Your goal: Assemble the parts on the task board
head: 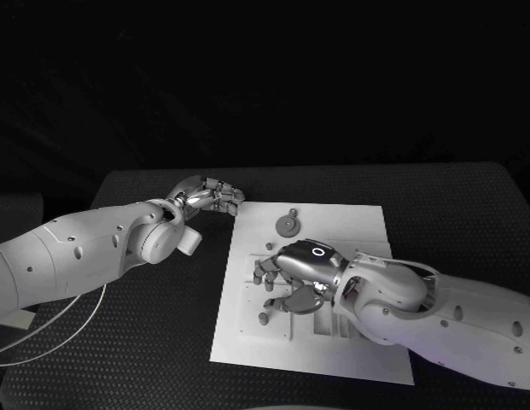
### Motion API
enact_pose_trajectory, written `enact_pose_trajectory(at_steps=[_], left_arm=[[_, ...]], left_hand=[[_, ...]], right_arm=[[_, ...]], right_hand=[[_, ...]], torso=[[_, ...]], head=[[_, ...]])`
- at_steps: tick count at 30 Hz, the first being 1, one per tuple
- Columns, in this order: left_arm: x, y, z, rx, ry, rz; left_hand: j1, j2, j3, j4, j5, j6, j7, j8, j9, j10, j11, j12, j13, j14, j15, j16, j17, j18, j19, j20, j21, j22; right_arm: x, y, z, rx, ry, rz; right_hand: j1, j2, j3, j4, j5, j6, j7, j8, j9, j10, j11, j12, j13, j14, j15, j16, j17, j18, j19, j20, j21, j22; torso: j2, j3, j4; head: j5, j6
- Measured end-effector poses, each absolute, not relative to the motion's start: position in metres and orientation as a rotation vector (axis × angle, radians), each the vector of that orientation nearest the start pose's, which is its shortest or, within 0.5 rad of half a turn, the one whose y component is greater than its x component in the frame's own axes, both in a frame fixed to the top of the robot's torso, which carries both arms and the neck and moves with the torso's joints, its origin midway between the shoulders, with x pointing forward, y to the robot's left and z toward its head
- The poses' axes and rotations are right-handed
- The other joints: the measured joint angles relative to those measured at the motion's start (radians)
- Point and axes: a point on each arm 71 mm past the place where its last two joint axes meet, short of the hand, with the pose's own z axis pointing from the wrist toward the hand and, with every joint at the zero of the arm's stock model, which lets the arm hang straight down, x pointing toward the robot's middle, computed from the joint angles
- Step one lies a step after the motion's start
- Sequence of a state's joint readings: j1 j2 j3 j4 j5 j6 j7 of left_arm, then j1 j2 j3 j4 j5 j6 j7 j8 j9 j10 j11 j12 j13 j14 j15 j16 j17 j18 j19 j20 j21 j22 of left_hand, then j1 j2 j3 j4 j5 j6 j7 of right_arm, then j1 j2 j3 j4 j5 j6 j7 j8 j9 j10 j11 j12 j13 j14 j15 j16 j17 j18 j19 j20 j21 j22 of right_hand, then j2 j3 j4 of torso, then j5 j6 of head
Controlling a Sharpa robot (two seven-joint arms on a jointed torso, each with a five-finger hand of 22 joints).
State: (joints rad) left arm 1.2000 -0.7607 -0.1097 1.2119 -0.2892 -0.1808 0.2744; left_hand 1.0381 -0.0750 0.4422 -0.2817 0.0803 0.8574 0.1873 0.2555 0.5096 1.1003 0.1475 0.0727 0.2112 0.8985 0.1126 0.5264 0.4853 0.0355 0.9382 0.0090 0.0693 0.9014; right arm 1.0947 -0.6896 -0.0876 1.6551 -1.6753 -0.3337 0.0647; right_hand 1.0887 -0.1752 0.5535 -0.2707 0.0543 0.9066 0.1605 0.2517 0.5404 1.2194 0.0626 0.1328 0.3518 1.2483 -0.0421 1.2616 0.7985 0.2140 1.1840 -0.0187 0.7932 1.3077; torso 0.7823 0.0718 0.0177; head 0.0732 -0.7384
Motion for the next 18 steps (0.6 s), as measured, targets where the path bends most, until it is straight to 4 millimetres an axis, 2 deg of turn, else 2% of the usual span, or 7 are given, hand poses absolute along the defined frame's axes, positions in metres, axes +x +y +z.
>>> enact_pose_trajectory(at_steps=[3, 9, 13, 14, 15, 17, 18], left_arm=[[0.529, 0.256, -0.225, -0.892, 1.65, -1.245], [0.53, 0.258, -0.226, -0.894, 1.648, -1.239], [0.531, 0.255, -0.226, -0.892, 1.651, -1.244], [0.531, 0.254, -0.226, -0.891, 1.651, -1.245], [0.531, 0.254, -0.226, -0.892, 1.651, -1.244], [0.532, 0.255, -0.226, -0.893, 1.65, -1.242], [0.532, 0.256, -0.226, -0.893, 1.649, -1.24]], left_hand=[[0.0, 0.0, -0.003, -0.003, 0.0, 0.0, 0.0, 0.0, 0.0, 0.0, 0.0, 0.0, 0.0, 0.0, 0.0, 0.0, 0.0, 0.0, 0.0, 0.0, 0.0, -0.001], [-0.005, 0.005, -0.006, 0.0, 0.0, 0.0, 0.0, 0.0, 0.0, 0.0, 0.0, 0.0, 0.0, 0.0, 0.0, 0.0, 0.003, 0.0, 0.0, 0.0, 0.0, -0.001], [-0.005, 0.005, -0.006, 0.0, 0.0, 0.0, 0.0, 0.0, -0.001, 0.0, 0.0, 0.0, -0.001, 0.0, 0.0, -0.002, 0.004, 0.0, 0.0, 0.0, 0.0, -0.002], [-0.005, 0.005, -0.006, 0.0, 0.0, 0.0, 0.0, 0.0, -0.001, 0.0, 0.0, 0.0, -0.001, 0.0, 0.0, -0.004, 0.005, 0.0, 0.0, 0.0, 0.0, -0.002], [-0.008, 0.008, -0.006, 0.0, 0.0, 0.0, 0.0, 0.0, -0.001, 0.0, 0.0, 0.0, -0.001, 0.0, 0.0, -0.004, 0.006, 0.0, 0.0, 0.0, 0.0, -0.002], [-0.009, 0.009, -0.006, 0.0, 0.0, 0.0, 0.0, 0.0, -0.001, 0.0, 0.0, 0.0, -0.001, 0.0, 0.0, -0.004, 0.006, 0.0, 0.0, 0.0, 0.0, -0.002], [-0.009, 0.009, -0.006, 0.0, 0.0, 0.0, 0.0, 0.0, -0.001, 0.0, 0.0, 0.0, -0.001, 0.0, 0.0, -0.004, 0.006, 0.0, 0.0, 0.0, 0.0, -0.002]], right_arm=[[0.414, -0.09, -0.205, -0.542, 1.554, 0.991], [0.444, -0.13, -0.176, -0.387, 1.604, 0.919], [0.46, -0.163, -0.168, -0.263, 1.702, 0.834], [0.462, -0.172, -0.169, -0.235, 1.742, 0.805], [0.463, -0.178, -0.169, -0.218, 1.774, 0.783], [0.465, -0.192, -0.171, -0.179, 1.847, 0.731], [0.467, -0.197, -0.172, -0.16, 1.875, 0.71]], right_hand=[[-0.003, 0.013, 0.004, 0.004, 0.0, 0.0, 0.0, 0.0, -0.001, 0.012, 0.007, 0.013, 0.006, 0.007, -0.007, 0.007, 0.0, 0.0, 0.006, -0.001, 0.0, 0.0], [-0.055, 0.037, -0.011, 0.045, 0.0, 0.061, -0.029, 0.03, 0.01, 0.138, -0.043, 0.103, 0.066, 0.028, -0.045, 0.007, -0.001, 0.0, 0.029, -0.01, 0.004, 0.0], [-0.083, 0.032, -0.032, 0.069, 0.0, 0.079, -0.07, 0.042, 0.022, 0.235, -0.082, 0.317, 0.268, 0.036, -0.079, 0.023, 0.005, 0.026, 0.038, -0.02, 0.004, 0.0], [-0.097, 0.037, -0.038, 0.082, 0.001, 0.089, -0.093, 0.053, 0.032, 0.214, -0.097, 0.44, 0.39, 0.056, -0.071, 0.066, 0.033, 0.026, 0.053, -0.03, 0.009, 0.0], [-0.114, 0.053, -0.038, 0.094, 0.0, 0.098, -0.087, 0.062, 0.041, 0.185, -0.094, 0.519, 0.471, 0.062, -0.084, 0.09, 0.05, 0.026, 0.067, -0.034, 0.017, 0.0], [-0.152, 0.07, -0.034, 0.118, 0.003, 0.086, -0.097, 0.068, 0.072, 0.031, -0.11, 0.759, 0.737, 0.035, -0.104, 0.142, 0.097, 0.027, 0.072, -0.047, 0.035, 0.0], [-0.159, 0.068, -0.033, 0.125, -0.001, 0.085, -0.097, 0.073, 0.08, 0.028, -0.113, 0.794, 0.775, 0.033, -0.106, 0.148, 0.104, 0.026, 0.07, -0.049, 0.04, 0.0]], torso=[[0.0, 0.0002, -0.0006], [-0.001, -0.0008, -0.0033], [-0.003, -0.0015, -0.0063], [-0.004, -0.0015, -0.0069], [-0.004, -0.002, -0.0077], [-0.005, -0.0024, -0.0086], [-0.006, -0.0023, -0.0091]], head=[[-0.005, 0.005], [-0.023, 0.021], [-0.035, 0.029], [-0.037, 0.03], [-0.04, 0.031], [-0.045, 0.033], [-0.047, 0.033]])
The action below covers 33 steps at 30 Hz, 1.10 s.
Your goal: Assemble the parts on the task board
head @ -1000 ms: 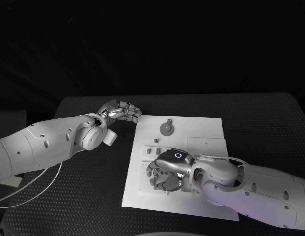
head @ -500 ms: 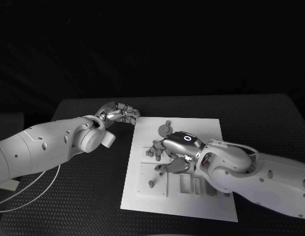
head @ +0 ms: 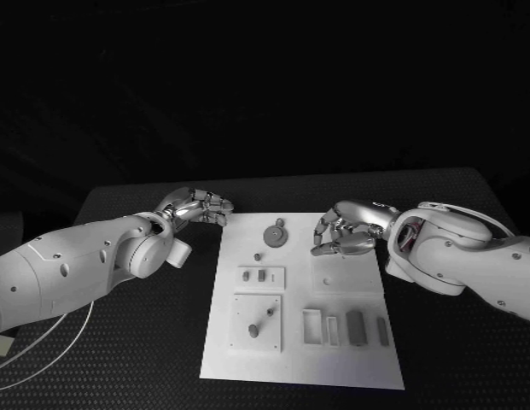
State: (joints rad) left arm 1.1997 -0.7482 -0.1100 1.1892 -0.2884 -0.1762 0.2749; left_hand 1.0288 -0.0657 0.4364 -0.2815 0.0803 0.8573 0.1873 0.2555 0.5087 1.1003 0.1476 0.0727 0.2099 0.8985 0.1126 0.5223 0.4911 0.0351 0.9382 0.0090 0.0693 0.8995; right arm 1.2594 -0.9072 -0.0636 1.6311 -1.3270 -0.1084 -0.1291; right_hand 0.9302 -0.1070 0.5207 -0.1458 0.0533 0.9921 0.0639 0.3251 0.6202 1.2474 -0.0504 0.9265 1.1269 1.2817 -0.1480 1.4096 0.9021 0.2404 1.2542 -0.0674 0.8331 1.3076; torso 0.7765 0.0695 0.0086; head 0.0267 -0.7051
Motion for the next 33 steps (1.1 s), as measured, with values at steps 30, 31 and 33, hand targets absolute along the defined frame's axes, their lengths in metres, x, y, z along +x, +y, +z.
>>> enact_pose_trajectory(at_steps=[30, 31, 33], left_arm=[[0.517, 0.27, -0.214, -0.883, 1.638, -1.277], [0.517, 0.27, -0.214, -0.883, 1.638, -1.278], [0.517, 0.269, -0.214, -0.882, 1.639, -1.279]], left_hand=[[-0.015, -0.007, -0.006, 0.006, 0.0, 0.0, 0.0, 0.004, -0.001, 0.0, 0.0, 0.0, -0.003, 0.0, 0.0, -0.011, 0.01, 0.0, -0.004, 0.004, 0.0, -0.004], [-0.018, -0.003, -0.006, 0.006, 0.0, 0.0, 0.0, 0.004, -0.001, 0.0, 0.0, 0.0, -0.003, 0.0, 0.0, -0.011, 0.01, 0.0, -0.004, 0.004, 0.0, -0.004], [-0.027, -0.005, -0.007, 0.007, 0.0, 0.0, 0.0, 0.004, -0.002, 0.0, 0.0, 0.0, -0.004, 0.0, 0.0, -0.011, 0.013, 0.0, -0.004, 0.004, 0.0, -0.006]], right_arm=[[0.411, -0.264, -0.223, 0.091, 2.394, 0.437], [0.41, -0.263, -0.224, 0.091, 2.402, 0.435], [0.408, -0.262, -0.226, 0.091, 2.417, 0.434]], right_hand=[[-0.17, -0.057, 0.02, 0.164, -0.003, 0.011, -0.009, 0.005, 0.059, -0.001, -0.001, 0.08, 0.068, 0.028, -0.005, 0.046, 0.089, -0.01, 0.002, -0.019, 0.046, 0.0], [-0.171, -0.057, 0.02, 0.164, -0.003, 0.009, -0.006, -0.001, 0.057, -0.001, -0.001, 0.08, 0.068, 0.028, -0.005, 0.046, 0.088, -0.01, 0.002, -0.019, 0.046, 0.0], [-0.178, -0.053, 0.02, 0.167, -0.003, 0.003, 0.0, -0.006, 0.053, -0.001, -0.001, 0.08, 0.068, 0.03, -0.002, 0.046, 0.087, -0.011, -0.001, -0.021, 0.05, 0.0]], torso=[[-0.027, -0.0094, -0.0118], [-0.028, -0.0105, -0.0125], [-0.03, -0.0125, -0.0131]], head=[[-0.036, -0.007], [-0.037, -0.008], [-0.038, -0.008]])
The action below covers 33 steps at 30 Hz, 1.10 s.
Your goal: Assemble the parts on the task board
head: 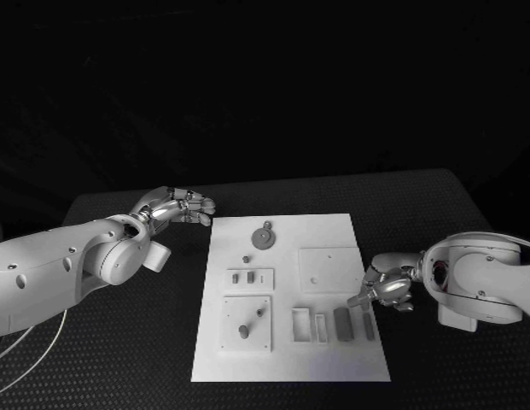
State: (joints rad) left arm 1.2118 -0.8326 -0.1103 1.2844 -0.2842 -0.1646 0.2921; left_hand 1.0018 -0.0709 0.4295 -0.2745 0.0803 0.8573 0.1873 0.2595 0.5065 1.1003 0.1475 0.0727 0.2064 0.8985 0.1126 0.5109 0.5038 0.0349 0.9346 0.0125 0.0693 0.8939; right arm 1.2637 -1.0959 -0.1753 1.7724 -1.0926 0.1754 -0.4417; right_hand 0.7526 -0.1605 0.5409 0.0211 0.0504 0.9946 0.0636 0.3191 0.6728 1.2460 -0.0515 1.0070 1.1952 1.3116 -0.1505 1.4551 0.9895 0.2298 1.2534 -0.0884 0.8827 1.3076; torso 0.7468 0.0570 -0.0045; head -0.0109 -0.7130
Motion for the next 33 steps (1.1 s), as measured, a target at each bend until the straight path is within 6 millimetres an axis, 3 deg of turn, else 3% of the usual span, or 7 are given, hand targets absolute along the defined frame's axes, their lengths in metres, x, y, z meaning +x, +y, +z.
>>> enact_pose_trajectory(at_steps=[5, 12, 24, 33], left_arm=[[0.517, 0.268, -0.214, -0.881, 1.641, -1.283], [0.517, 0.267, -0.214, -0.88, 1.643, -1.286], [0.516, 0.266, -0.214, -0.879, 1.648, -1.293], [0.516, 0.266, -0.214, -0.879, 1.651, -1.295]], left_hand=[[-0.001, -0.001, -0.001, 0.001, 0.0, 0.0, 0.0, 0.0, 0.0, 0.0, 0.0, 0.0, 0.0, 0.0, 0.0, -0.004, 0.002, 0.0, 0.0, 0.0, 0.0, 0.0], [-0.006, 0.003, -0.001, 0.001, 0.0, 0.0, 0.0, 0.0, -0.001, 0.0, 0.0, 0.0, -0.001, 0.004, 0.004, -0.004, 0.004, 0.0, 0.0, 0.0, 0.0, -0.001], [-0.012, 0.002, -0.004, 0.004, 0.0, 0.0, 0.0, 0.0, -0.001, 0.0, 0.0, 0.0, -0.002, 0.004, 0.004, -0.008, 0.007, 0.0, 0.0, 0.0, 0.0, -0.003], [-0.014, 0.004, -0.004, 0.004, 0.0, 0.0, 0.0, 0.0, -0.002, 0.0, 0.0, 0.0, -0.003, 0.004, 0.004, -0.012, 0.009, 0.0, -0.004, 0.004, 0.0, -0.004]], right_arm=[[0.402, -0.259, -0.233, 0.092, 2.457, 0.428], [0.4, -0.25, -0.239, 0.071, 2.485, 0.421], [0.399, -0.234, -0.253, 0.041, 2.513, 0.426], [0.4, -0.235, -0.261, 0.042, 2.518, 0.394]], right_hand=[[-0.009, 0.001, 0.0, 0.011, 0.0, -0.001, 0.001, -0.006, -0.004, 0.0, 0.0, 0.0, 0.0, 0.001, 0.001, 0.0, 0.0, -0.01, -0.003, -0.003, 0.003, 0.0], [-0.023, -0.013, 0.003, 0.027, 0.0, -0.001, 0.001, -0.015, -0.01, 0.0, 0.0, 0.0, -0.001, 0.0, 0.002, 0.0, 0.001, -0.01, -0.003, -0.003, 0.008, 0.0], [-0.033, -0.023, 0.014, 0.044, 0.0, -0.001, 0.001, -0.023, -0.015, 0.003, 0.003, 0.0, -0.001, -0.001, 0.003, 0.0, -0.009, -0.011, -0.007, 0.0, 0.008, 0.0], [-0.032, -0.023, 0.017, 0.047, 0.0, -0.001, 0.001, -0.023, -0.015, 0.003, 0.004, -0.004, -0.002, -0.005, 0.007, 0.0, -0.017, -0.01, -0.011, -0.003, 0.012, 0.0]], torso=[[-0.002, -0.004, -0.0006], [-0.001, -0.006, -0.0006], [0.0, -0.0056, 0.0006], [0.0, -0.0044, 0.0]], head=[[-0.002, -0.002], [-0.004, -0.007], [-0.003, -0.016], [0.003, -0.02]])
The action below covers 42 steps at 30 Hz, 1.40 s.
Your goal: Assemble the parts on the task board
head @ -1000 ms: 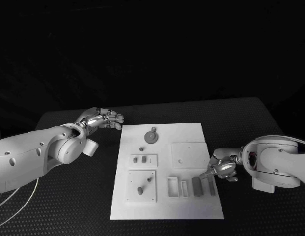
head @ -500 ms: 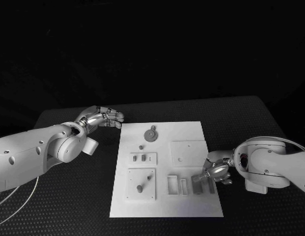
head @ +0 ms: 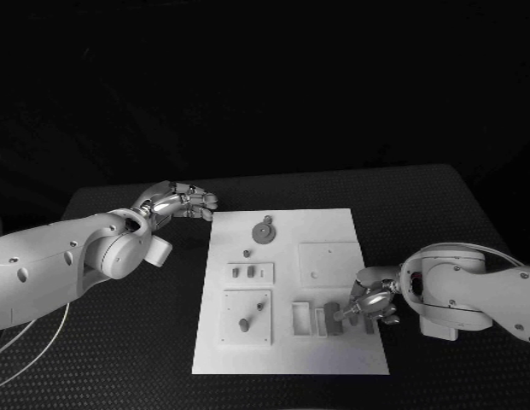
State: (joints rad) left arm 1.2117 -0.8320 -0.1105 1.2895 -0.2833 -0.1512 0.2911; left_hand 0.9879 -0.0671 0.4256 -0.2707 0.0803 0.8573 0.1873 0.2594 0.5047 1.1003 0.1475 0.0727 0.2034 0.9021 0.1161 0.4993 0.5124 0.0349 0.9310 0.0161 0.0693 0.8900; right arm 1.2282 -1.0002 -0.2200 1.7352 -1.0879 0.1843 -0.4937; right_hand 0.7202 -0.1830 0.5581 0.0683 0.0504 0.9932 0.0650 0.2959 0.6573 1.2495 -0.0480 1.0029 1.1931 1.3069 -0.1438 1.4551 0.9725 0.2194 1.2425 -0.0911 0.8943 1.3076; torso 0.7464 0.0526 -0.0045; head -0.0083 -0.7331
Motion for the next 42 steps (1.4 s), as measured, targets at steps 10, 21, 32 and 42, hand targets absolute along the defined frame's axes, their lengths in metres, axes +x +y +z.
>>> enact_pose_trajectory(at_steps=[10, 21, 32, 42], left_arm=[[0.516, 0.266, -0.214, -0.878, 1.654, -1.299], [0.516, 0.266, -0.215, -0.879, 1.657, -1.299], [0.515, 0.266, -0.215, -0.88, 1.659, -1.299], [0.515, 0.267, -0.215, -0.881, 1.66, -1.297]], left_hand=[[-0.004, -0.004, 0.0, 0.0, 0.0, 0.0, 0.0, 0.0, 0.0, 0.0, 0.0, 0.0, 0.0, 0.0, 0.0, 0.0, 0.002, 0.0, 0.0, 0.0, 0.0, 0.0], [-0.008, 0.0, -0.002, 0.002, 0.0, 0.0, 0.0, 0.0, -0.001, 0.0, 0.0, 0.0, -0.001, 0.0, 0.0, -0.004, 0.004, 0.0, 0.0, 0.0, 0.0, -0.001], [-0.008, 0.0, -0.002, 0.002, 0.0, 0.0, 0.0, 0.0, -0.001, 0.0, 0.0, 0.0, -0.002, 0.0, 0.0, -0.004, 0.005, 0.0, 0.0, 0.0, 0.0, -0.002], [-0.008, 0.0, -0.002, 0.002, 0.0, 0.0, 0.0, -0.001, -0.001, 0.0, 0.0, 0.0, -0.002, 0.0, 0.0, -0.008, 0.006, 0.0, 0.0, 0.0, 0.0, -0.002]], right_arm=[[0.4, -0.223, -0.268, -0.007, 2.499, 0.374], [0.402, -0.214, -0.27, -0.015, 2.487, 0.387], [0.403, -0.205, -0.276, -0.01, 2.486, 0.408], [0.403, -0.205, -0.276, -0.006, 2.492, 0.417]], right_hand=[[0.0, 0.0, 0.0, 0.005, 0.0, 0.0, 0.0, 0.002, 0.003, 0.002, 0.002, 0.0, 0.0, 0.0, 0.0, 0.0, -0.006, 0.0, -0.001, 0.001, 0.0, 0.0], [0.01, -0.014, 0.025, 0.031, 0.028, 0.001, 0.001, -0.004, 0.01, 0.005, 0.005, -0.004, -0.002, -0.005, 0.005, -0.004, -0.017, 0.0, -0.005, 0.005, 0.0, 0.0], [0.015, -0.027, 0.037, 0.032, 0.035, 0.01, 0.008, -0.008, 0.033, 0.007, 0.007, -0.004, -0.002, -0.005, 0.005, -0.008, -0.027, -0.003, -0.006, 0.007, 0.001, 0.0], [0.072, 0.069, -0.015, -0.124, 0.035, 0.01, 0.008, -0.01, 0.028, 0.007, 0.007, -0.008, -0.001, -0.008, 0.009, -0.008, -0.032, -0.003, -0.015, 0.02, 0.009, 0.0]], torso=[[0.0, -0.0003, -0.0012], [0.0, -0.0005, -0.0002], [0.0, -0.0016, -0.0002], [0.0, -0.0018, -0.0006]], head=[[0.004, -0.005], [0.007, -0.01], [0.01, -0.013], [0.011, -0.015]])
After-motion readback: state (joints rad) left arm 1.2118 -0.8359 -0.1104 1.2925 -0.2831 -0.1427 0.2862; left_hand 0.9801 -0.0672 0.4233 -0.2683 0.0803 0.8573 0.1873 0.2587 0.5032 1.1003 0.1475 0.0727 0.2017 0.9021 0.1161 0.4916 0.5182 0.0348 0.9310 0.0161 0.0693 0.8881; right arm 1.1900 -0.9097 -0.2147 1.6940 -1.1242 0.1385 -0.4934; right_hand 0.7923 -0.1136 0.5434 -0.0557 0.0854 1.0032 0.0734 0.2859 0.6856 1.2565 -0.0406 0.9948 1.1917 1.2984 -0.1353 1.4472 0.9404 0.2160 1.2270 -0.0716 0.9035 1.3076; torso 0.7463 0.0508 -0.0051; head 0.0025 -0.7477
